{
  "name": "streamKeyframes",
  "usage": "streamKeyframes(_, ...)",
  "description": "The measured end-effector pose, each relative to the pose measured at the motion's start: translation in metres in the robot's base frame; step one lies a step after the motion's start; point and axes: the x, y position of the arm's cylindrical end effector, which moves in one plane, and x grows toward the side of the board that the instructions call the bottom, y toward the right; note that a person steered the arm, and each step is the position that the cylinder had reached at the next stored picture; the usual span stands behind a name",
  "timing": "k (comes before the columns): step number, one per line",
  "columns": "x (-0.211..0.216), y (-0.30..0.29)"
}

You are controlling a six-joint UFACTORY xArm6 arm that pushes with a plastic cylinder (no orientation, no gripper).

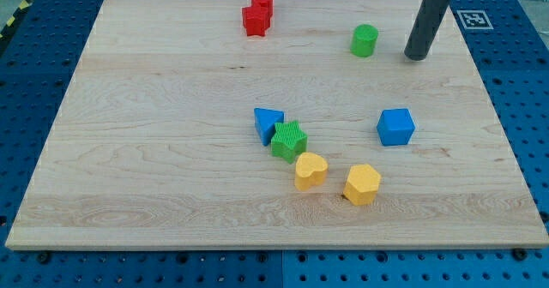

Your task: Push the green circle to the bottom right of the red star

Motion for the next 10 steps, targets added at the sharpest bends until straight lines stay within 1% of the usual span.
streamKeyframes(1,-0.015,-0.022)
streamKeyframes(2,-0.016,-0.054)
streamKeyframes(4,-0.017,-0.140)
streamKeyframes(5,-0.016,-0.164)
streamKeyframes(6,-0.001,-0.164)
streamKeyframes(7,-0.001,-0.164)
streamKeyframes(9,-0.001,-0.201)
streamKeyframes(10,0.000,-0.204)
